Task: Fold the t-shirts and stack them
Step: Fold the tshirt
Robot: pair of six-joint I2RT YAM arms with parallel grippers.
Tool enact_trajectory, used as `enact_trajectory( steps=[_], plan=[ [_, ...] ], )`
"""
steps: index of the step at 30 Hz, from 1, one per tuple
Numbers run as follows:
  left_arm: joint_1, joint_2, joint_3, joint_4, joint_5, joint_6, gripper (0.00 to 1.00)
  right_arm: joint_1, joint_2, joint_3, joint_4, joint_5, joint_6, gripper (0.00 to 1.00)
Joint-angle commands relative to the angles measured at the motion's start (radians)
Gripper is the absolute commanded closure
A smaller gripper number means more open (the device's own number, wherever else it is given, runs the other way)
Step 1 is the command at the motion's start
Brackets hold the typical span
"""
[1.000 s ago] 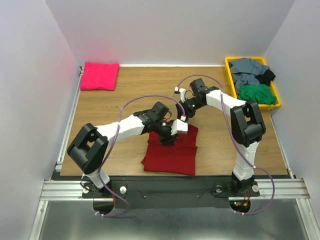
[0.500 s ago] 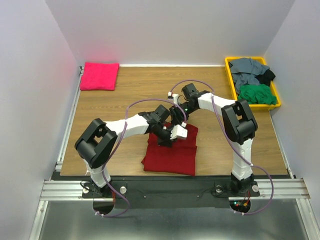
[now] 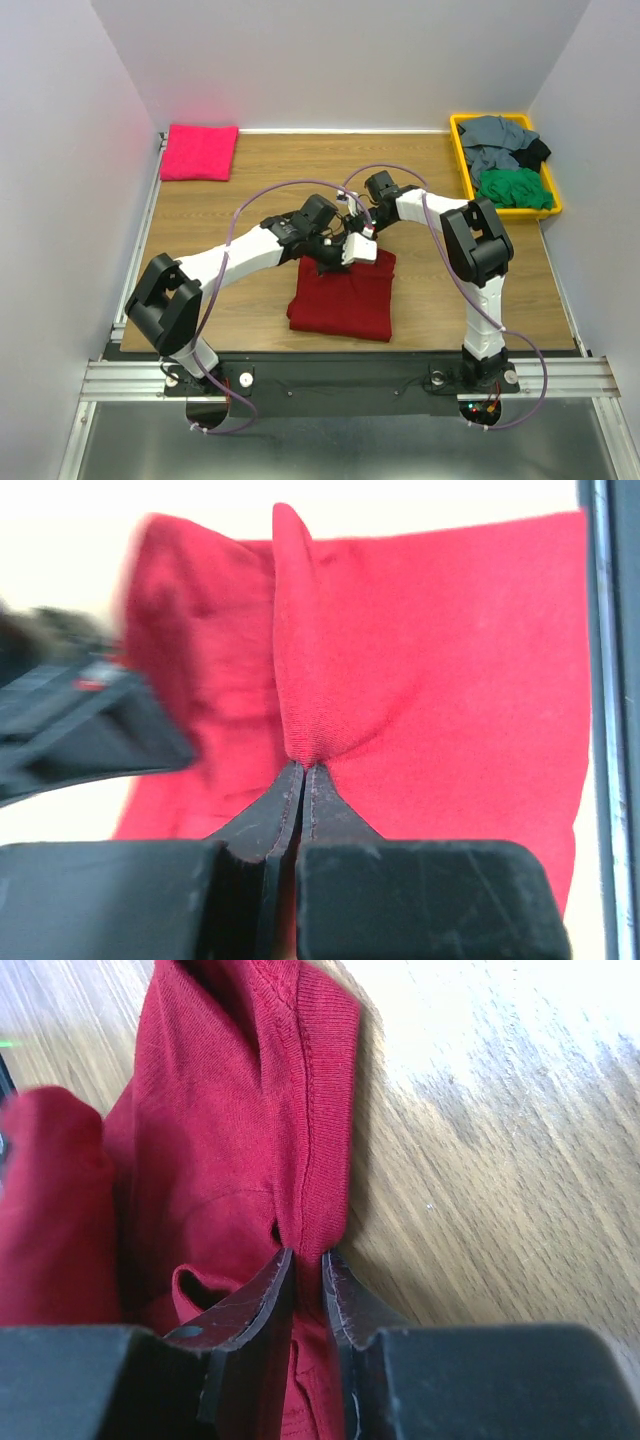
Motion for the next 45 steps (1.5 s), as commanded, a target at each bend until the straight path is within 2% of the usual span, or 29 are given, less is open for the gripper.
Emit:
enact_trajectory(
  steps=[1,8,11,19,23,28,32,35,38,42,43,44,45],
  plan=[
    [0.012,-0.050,0.045,0.099,-0.081,-0.008,1.00,0.010,0.035,-0.027,-0.001,0.019,-0.021,0.77],
    [0.049,0.067,0.057,0.226,-0.170,0.024,1.00,0.010,0.034,-0.020,-0.003,0.014,-0.022,0.78],
    [0.058,0.110,0.039,0.277,-0.189,0.032,1.00,0.008,0.029,0.000,-0.004,0.061,-0.024,0.76],
    [0.058,0.087,-0.004,0.303,-0.149,0.035,1.00,-0.006,0.014,0.079,-0.012,0.154,-0.050,0.76],
    [0.055,0.043,-0.009,0.306,-0.178,0.047,1.00,-0.004,0.053,0.083,-0.015,0.111,-0.047,0.79],
    [0.050,-0.028,-0.020,0.352,-0.238,0.046,1.00,-0.004,0.096,0.060,-0.023,0.013,-0.038,0.90],
    [0.049,-0.053,-0.049,0.420,-0.284,0.064,1.00,-0.004,0.104,0.045,-0.026,-0.041,-0.044,0.91],
    [0.049,-0.015,-0.043,0.432,-0.288,0.070,1.00,-0.006,0.104,0.056,-0.026,-0.037,-0.050,0.91],
    [0.049,0.039,-0.032,0.460,-0.291,0.060,1.00,-0.013,0.098,0.077,-0.030,-0.001,-0.050,0.91],
    [0.049,0.111,-0.029,0.477,-0.301,0.066,1.00,-0.044,0.072,0.115,-0.039,0.187,-0.068,0.86],
    [0.049,0.117,-0.030,0.478,-0.296,0.069,1.00,-0.048,0.057,0.134,-0.041,0.233,-0.076,0.82],
    [0.049,0.128,-0.035,0.478,-0.288,0.069,0.96,-0.056,0.047,0.145,-0.041,0.343,-0.088,0.80],
    [0.049,0.136,-0.033,0.480,-0.290,0.069,0.93,-0.064,0.041,0.157,-0.043,0.379,-0.096,0.70]
  ],
)
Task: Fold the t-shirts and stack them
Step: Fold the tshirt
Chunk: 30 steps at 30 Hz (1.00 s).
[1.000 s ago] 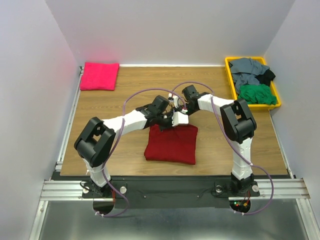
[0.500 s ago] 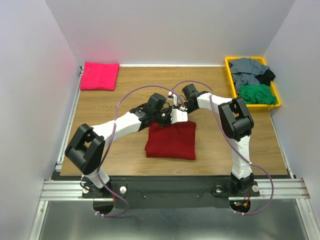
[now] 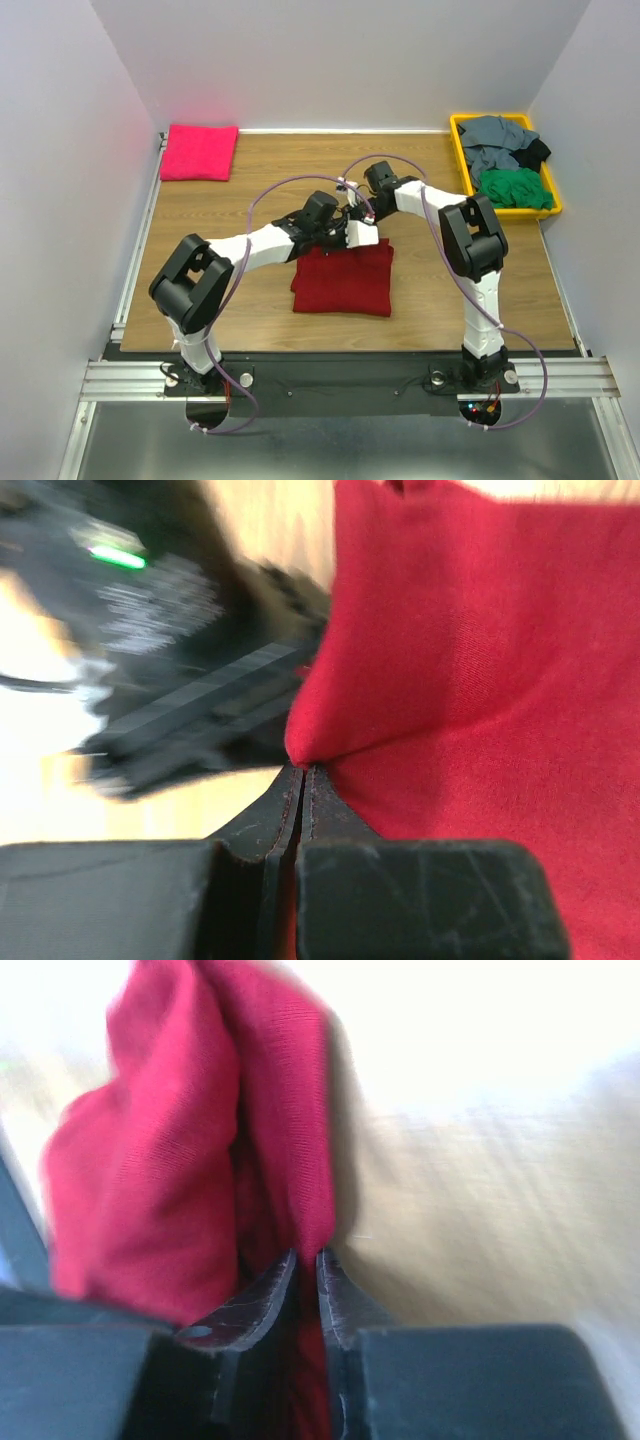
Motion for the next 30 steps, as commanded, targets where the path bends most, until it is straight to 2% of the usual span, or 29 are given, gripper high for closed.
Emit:
enact_trajectory(
  steps=[1,2,3,7,11,13,17,21,23,30],
  plan=[
    [-0.001,0.018,0.005,0.049,0.000,0.013,0.91,-0.047,-0.029,0.066,-0.010,0.363,-0.078,0.65],
    [-0.001,0.025,0.009,0.043,-0.005,0.007,0.85,-0.055,-0.041,0.090,-0.014,0.394,-0.090,0.63],
    [0.002,0.032,0.025,0.032,-0.010,-0.007,0.81,-0.070,-0.046,0.102,-0.020,0.442,-0.107,0.56],
    [0.041,0.020,0.086,-0.046,0.013,-0.048,0.67,-0.122,-0.072,0.165,-0.061,0.495,-0.135,0.51],
    [0.113,-0.037,0.172,-0.184,0.111,-0.148,0.59,-0.193,-0.123,0.193,-0.119,0.454,-0.112,0.51],
    [0.152,-0.096,0.172,-0.227,0.159,-0.202,0.55,-0.233,-0.164,0.184,-0.182,0.364,-0.093,0.51],
    [0.225,-0.114,0.164,-0.298,0.258,-0.306,0.52,-0.276,-0.227,0.147,-0.251,0.207,-0.043,0.50],
    [0.298,-0.063,0.164,-0.339,0.335,-0.389,0.51,-0.285,-0.269,0.034,-0.267,0.003,-0.006,0.41],
    [0.330,-0.034,0.175,-0.344,0.389,-0.426,0.51,-0.285,-0.258,0.008,-0.265,-0.023,-0.006,0.41],
    [0.373,0.083,0.213,-0.304,0.406,-0.532,0.51,-0.285,-0.224,-0.063,-0.204,-0.051,-0.015,0.45]
  ],
)
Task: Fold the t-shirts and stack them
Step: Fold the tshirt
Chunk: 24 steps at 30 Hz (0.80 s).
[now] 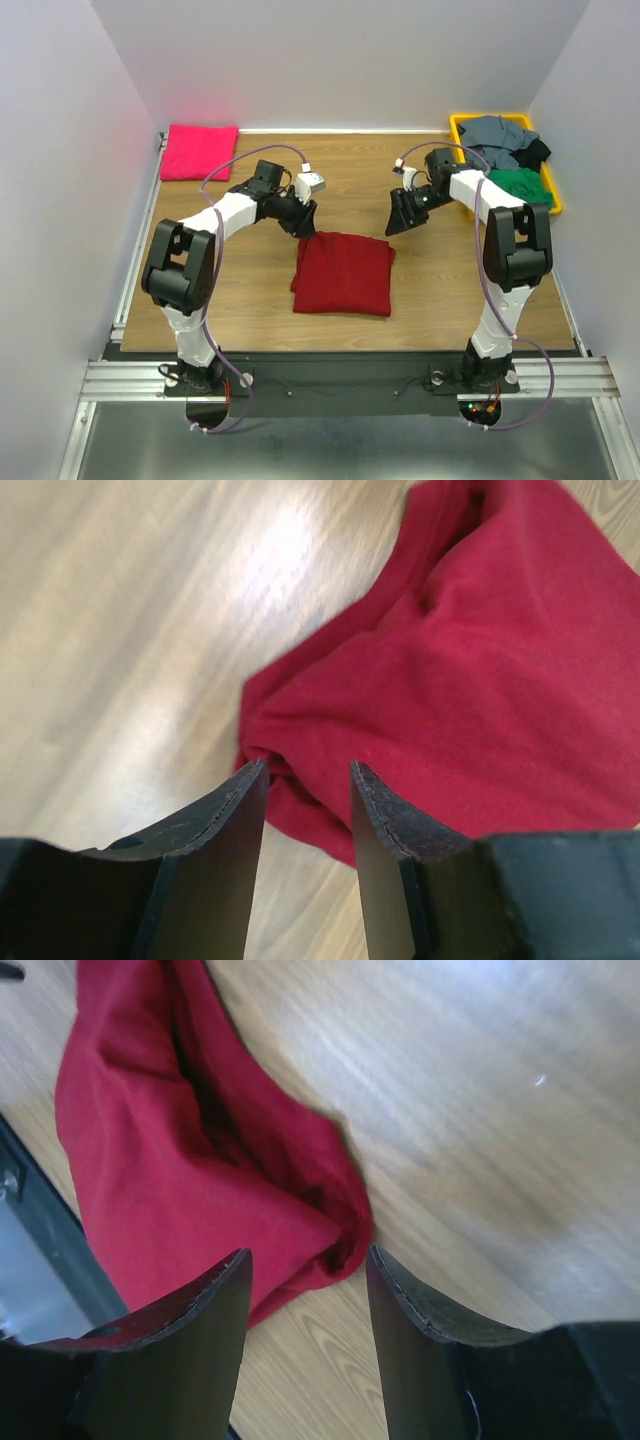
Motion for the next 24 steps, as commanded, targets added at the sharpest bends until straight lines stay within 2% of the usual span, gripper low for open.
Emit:
enact_trajectory(
  steps=[1,6,17,24],
  plan=[
    [0.023,0.046,0.070,0.006,0.061,-0.094,0.51,0.000,0.004,-0.028,0.038,-0.057,0.008,0.45],
    [0.042,0.129,0.121,-0.006,0.104,-0.144,0.51,0.000,0.027,-0.057,0.063,-0.069,0.001,0.44],
    [0.048,0.207,0.136,0.007,0.087,-0.189,0.51,0.001,0.060,-0.103,0.081,-0.093,-0.022,0.41],
    [0.054,0.223,0.141,0.000,0.093,-0.191,0.53,0.001,0.061,-0.118,0.081,-0.170,-0.041,0.44]
  ],
)
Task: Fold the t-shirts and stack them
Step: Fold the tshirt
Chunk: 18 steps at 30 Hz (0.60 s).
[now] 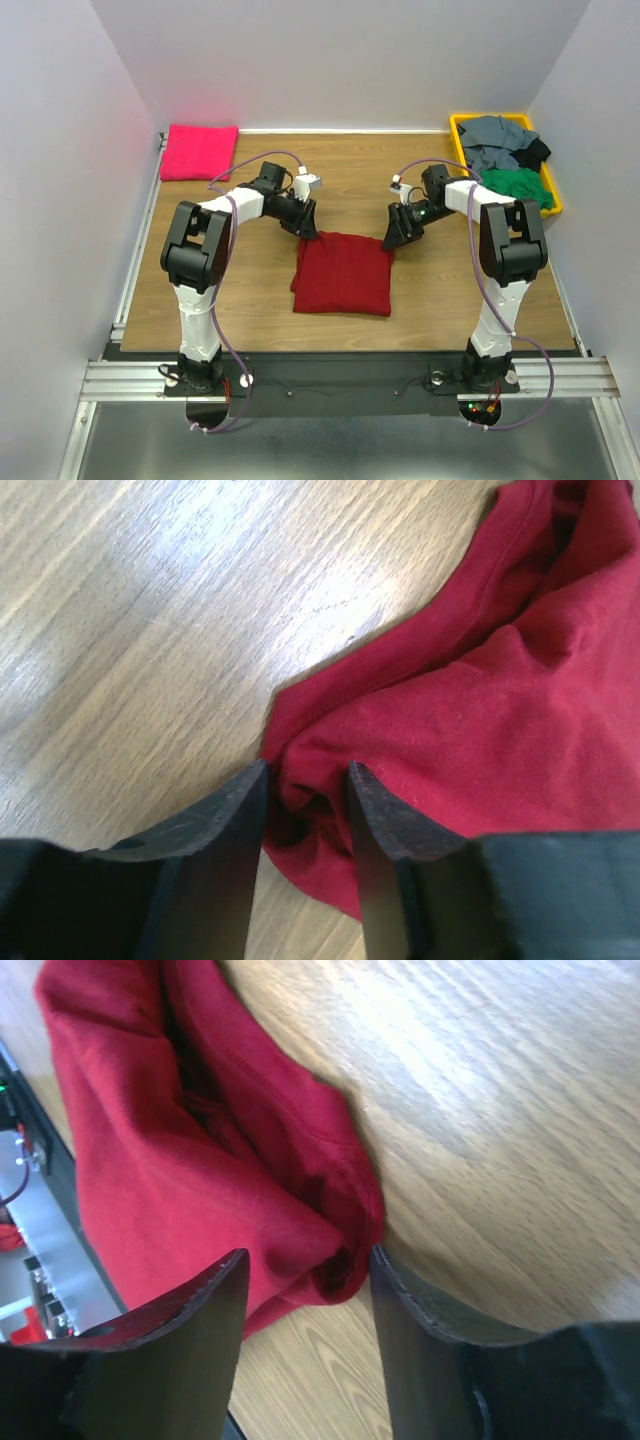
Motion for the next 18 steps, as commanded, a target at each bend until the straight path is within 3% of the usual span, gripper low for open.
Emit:
enact_trajectory(
  steps=[1,3,10,14,18],
  plan=[
    [0.011,-0.011,0.037,0.001,0.033,-0.010,0.55,0.000,0.000,0.005,0.024,-0.091,-0.027,0.46],
    [0.013,-0.014,0.035,0.006,0.037,-0.014,0.64,0.000,0.002,0.010,0.022,-0.099,-0.026,0.53],
    [0.040,-0.086,0.020,0.033,0.039,-0.022,0.93,0.000,-0.067,0.013,0.019,-0.091,-0.003,0.97],
    [0.054,-0.150,0.000,0.027,0.033,-0.007,1.00,0.001,-0.102,0.022,0.018,-0.045,0.025,0.99],
    [0.054,-0.216,-0.044,0.029,0.030,-0.001,1.00,0.001,-0.162,0.031,0.015,0.056,0.051,0.99]
  ],
)
